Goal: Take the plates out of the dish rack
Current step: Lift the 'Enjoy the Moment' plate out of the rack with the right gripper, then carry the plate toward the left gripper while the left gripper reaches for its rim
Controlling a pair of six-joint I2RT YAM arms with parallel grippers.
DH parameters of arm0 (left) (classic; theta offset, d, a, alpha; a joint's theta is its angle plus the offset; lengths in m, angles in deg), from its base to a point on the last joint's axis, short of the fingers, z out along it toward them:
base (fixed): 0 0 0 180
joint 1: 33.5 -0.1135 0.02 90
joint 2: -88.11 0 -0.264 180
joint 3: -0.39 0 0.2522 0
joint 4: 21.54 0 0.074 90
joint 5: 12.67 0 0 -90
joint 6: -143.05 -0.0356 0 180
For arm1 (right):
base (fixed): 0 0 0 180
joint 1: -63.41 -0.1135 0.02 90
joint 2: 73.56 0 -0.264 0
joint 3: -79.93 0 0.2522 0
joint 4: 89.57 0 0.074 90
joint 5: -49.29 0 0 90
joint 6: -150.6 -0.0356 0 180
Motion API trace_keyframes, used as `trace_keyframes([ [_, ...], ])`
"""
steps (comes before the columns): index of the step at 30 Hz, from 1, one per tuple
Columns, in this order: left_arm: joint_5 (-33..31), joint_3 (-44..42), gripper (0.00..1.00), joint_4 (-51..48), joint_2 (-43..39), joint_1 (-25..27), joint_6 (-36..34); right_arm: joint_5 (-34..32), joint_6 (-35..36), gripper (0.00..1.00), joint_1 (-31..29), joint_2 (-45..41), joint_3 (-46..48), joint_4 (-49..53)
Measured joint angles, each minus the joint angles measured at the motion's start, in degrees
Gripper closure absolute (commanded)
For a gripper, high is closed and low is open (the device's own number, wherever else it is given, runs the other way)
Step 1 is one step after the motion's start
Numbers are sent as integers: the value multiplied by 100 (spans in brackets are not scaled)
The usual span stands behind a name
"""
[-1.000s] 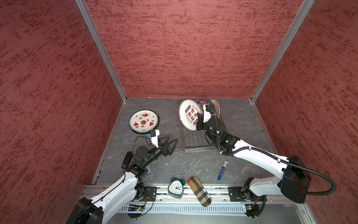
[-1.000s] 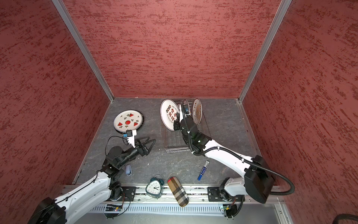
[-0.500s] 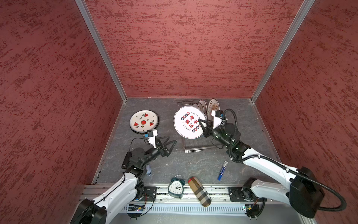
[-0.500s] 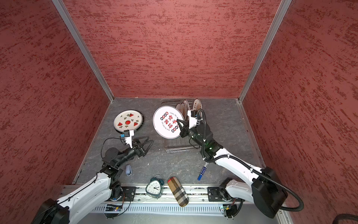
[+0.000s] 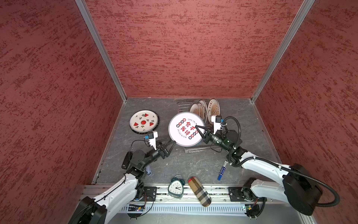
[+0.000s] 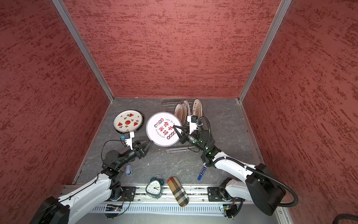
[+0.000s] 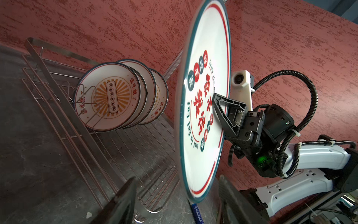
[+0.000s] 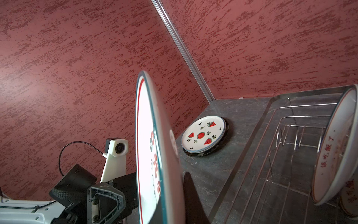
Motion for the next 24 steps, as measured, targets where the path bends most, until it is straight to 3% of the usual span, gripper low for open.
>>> trace_keyframes([
  [4, -90, 0, 43, -4, 35, 94, -17, 2, 2, 100, -22, 44, 142, -197],
  [13, -269, 0, 70, 0, 190, 181, -28, 11, 348, 100, -319, 177, 142, -411],
  [17, -271, 2, 96, 24, 192, 199, -7, -81, 605, 100, -487, 247, 140, -367],
  [24, -229, 13, 99, 70, 181, 208, 291, -116, 715, 100, -518, 251, 120, -407],
])
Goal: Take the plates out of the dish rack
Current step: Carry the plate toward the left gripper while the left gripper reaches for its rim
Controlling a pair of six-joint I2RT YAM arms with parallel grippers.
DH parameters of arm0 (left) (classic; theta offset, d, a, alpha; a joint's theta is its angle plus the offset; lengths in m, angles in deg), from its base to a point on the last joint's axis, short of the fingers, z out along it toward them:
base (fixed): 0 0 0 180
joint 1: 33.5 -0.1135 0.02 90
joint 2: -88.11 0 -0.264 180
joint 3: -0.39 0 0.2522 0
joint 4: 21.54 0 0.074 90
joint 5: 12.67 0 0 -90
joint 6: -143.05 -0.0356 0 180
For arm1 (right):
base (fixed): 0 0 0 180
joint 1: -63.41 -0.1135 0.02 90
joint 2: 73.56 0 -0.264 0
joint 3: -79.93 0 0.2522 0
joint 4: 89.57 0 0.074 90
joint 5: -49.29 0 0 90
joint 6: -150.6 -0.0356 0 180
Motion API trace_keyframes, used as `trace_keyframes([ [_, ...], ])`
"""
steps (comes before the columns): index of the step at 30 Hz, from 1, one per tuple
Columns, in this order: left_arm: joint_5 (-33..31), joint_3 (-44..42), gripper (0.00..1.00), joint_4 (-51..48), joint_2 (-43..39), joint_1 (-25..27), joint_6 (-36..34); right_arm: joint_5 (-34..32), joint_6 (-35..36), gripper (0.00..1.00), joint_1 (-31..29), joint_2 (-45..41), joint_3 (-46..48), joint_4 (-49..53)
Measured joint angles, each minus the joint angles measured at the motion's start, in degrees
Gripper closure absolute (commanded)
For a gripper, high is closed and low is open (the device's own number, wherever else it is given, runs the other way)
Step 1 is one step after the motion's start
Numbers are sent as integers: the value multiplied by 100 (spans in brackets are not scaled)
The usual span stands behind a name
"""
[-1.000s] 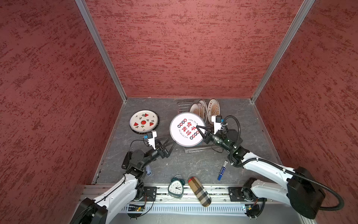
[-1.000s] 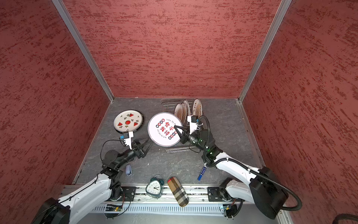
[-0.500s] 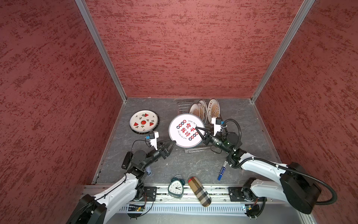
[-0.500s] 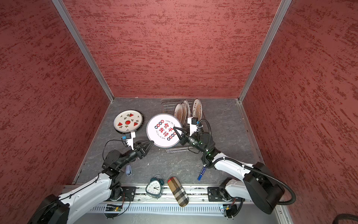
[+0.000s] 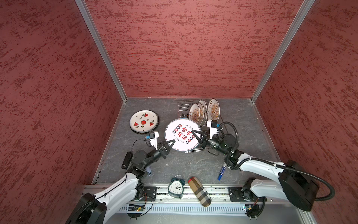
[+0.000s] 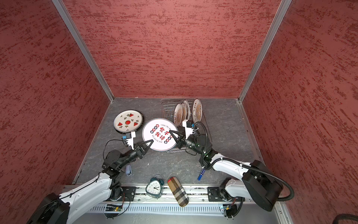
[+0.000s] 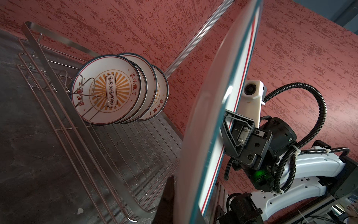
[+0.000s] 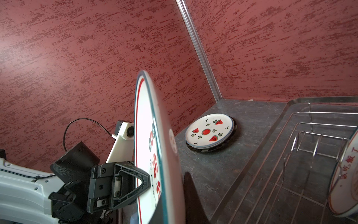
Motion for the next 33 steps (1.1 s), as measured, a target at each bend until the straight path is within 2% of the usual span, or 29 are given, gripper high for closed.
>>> trace_keyframes([
  [2, 0, 0, 100, 0, 0, 0, 22, -13, 2, 100, -4, -2, 0, 2],
  [3, 0, 0, 100, -2, 0, 0, 31, -15, 0, 96, -7, 0, 0, 4],
  [9, 9, 4, 100, -157, -9, 13, 33, -48, 116, 63, -42, 2, -33, 59],
  [15, -28, 4, 100, -640, -212, 15, 15, -44, 271, 21, -68, 0, -120, 81],
  [20, -94, 4, 100, -997, -595, 7, 11, -223, 275, 3, -68, -4, -133, 101],
  [28, -221, 4, 100, -1532, -1150, -155, 13, -693, 236, 1, -68, -291, -44, 87],
  [33, -238, 4, 100, -1742, -1303, -308, 39, -734, 236, 1, -68, -378, -44, 96],
])
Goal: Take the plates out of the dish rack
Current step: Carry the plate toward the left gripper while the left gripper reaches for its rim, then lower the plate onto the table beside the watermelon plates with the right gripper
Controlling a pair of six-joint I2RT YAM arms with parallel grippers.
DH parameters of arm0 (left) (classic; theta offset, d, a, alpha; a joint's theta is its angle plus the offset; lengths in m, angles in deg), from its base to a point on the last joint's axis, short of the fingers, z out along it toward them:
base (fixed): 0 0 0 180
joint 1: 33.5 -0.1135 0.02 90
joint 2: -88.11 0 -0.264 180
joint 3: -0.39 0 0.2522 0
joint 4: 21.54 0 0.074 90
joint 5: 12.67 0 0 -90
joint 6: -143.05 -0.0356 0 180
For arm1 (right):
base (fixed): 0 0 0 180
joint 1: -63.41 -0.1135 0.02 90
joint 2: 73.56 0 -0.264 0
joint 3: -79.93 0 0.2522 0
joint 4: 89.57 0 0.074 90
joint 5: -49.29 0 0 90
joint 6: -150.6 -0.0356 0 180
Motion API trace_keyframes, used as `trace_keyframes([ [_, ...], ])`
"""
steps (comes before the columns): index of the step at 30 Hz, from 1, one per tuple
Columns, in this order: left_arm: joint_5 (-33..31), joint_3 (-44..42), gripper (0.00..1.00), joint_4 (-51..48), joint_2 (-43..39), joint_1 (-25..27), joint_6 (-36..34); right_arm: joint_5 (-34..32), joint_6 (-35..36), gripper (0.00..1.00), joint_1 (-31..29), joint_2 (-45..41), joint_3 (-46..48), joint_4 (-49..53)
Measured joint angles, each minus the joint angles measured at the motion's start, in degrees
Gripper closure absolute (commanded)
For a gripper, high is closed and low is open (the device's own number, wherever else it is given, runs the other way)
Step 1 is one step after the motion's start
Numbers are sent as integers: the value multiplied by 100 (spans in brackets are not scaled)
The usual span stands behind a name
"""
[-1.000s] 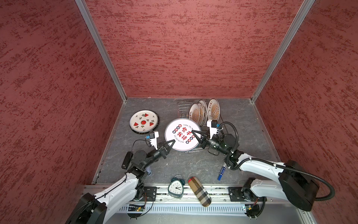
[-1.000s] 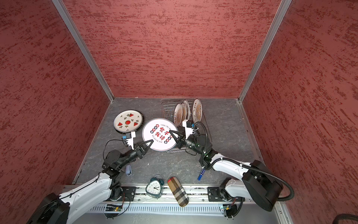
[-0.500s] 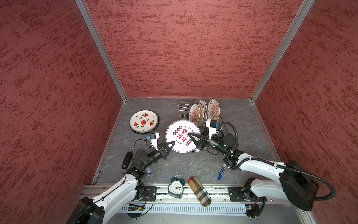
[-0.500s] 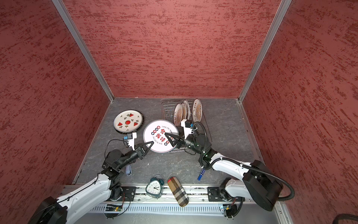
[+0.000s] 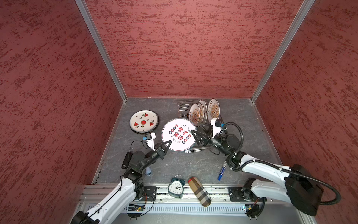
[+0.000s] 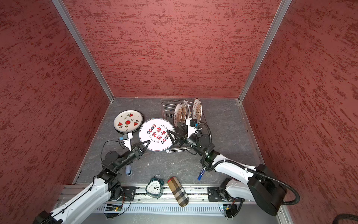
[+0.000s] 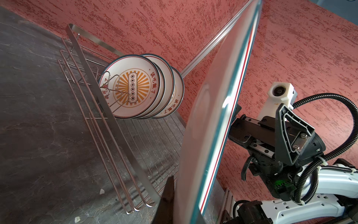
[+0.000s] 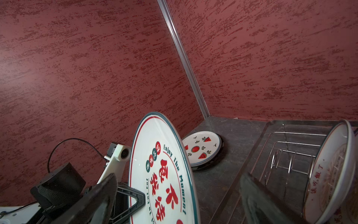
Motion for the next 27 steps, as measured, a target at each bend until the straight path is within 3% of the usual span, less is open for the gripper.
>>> trace_keyframes([
  [14, -85, -26, 100, -313, -63, -452, 256, 83, 63, 1, 0, 212, -37, 101],
  [27, -625, -133, 100, -782, -505, -623, 629, 262, 319, 1, -232, 955, -929, 949],
])
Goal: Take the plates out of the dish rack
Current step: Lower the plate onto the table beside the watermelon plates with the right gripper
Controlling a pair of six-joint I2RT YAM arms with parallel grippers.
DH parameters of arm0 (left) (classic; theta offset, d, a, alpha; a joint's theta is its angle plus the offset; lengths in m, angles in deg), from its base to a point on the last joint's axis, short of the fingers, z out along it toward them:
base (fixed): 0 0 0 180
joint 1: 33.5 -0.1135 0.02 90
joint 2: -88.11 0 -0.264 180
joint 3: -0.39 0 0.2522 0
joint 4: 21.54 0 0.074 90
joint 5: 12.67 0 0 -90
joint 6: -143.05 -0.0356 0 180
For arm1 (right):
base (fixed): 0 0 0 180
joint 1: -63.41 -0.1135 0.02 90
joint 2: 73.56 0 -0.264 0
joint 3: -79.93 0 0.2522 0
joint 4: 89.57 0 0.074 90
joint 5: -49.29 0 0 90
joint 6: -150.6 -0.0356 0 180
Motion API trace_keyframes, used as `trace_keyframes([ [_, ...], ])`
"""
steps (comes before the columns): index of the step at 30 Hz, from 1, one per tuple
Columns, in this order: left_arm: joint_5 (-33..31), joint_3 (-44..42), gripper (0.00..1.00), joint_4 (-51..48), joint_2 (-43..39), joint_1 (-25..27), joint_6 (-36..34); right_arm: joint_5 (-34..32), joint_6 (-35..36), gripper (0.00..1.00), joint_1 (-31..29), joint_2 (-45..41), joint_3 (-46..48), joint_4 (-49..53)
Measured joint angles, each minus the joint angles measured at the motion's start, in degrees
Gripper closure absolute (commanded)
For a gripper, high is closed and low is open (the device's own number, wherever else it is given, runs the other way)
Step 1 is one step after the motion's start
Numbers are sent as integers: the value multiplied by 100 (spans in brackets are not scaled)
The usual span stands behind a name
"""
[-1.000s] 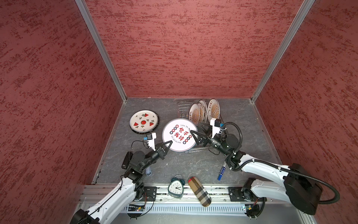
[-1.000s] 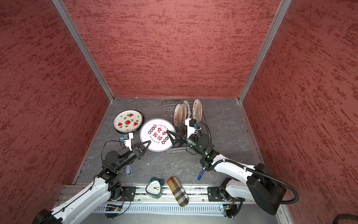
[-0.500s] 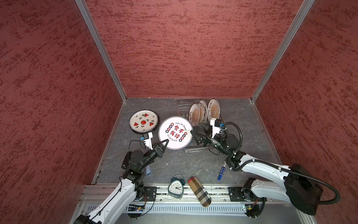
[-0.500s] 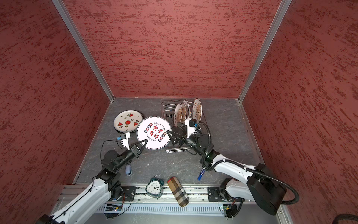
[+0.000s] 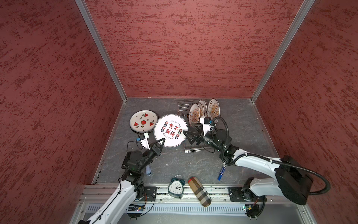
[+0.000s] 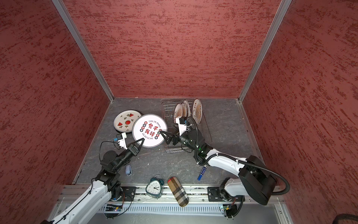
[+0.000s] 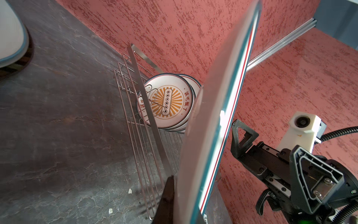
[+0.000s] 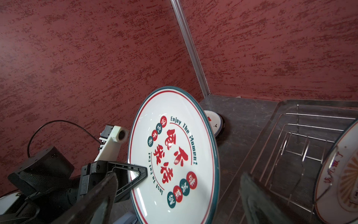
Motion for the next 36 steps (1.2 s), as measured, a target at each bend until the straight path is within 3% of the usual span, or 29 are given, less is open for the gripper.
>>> trace_keyframes([
  [15, -817, 0, 100, -2031, -584, -450, 988, -426, 544, 1, -485, 756, -774, 839],
  [20, -772, 404, 100, -2758, -190, -514, 1327, -511, 737, 1, -662, 1036, -1069, 1126],
  [28, -446, 811, 100, -3112, 763, -546, 1703, -590, 964, 1, -846, 1285, -1419, 1491],
  [32, -402, 861, 100, -3158, 1128, -549, 1803, -610, 1032, 7, -868, 1364, -1495, 1613],
  [36, -450, 940, 100, -3296, 1384, -557, 1932, -483, 1145, 1, -885, 1620, -1862, 2002],
])
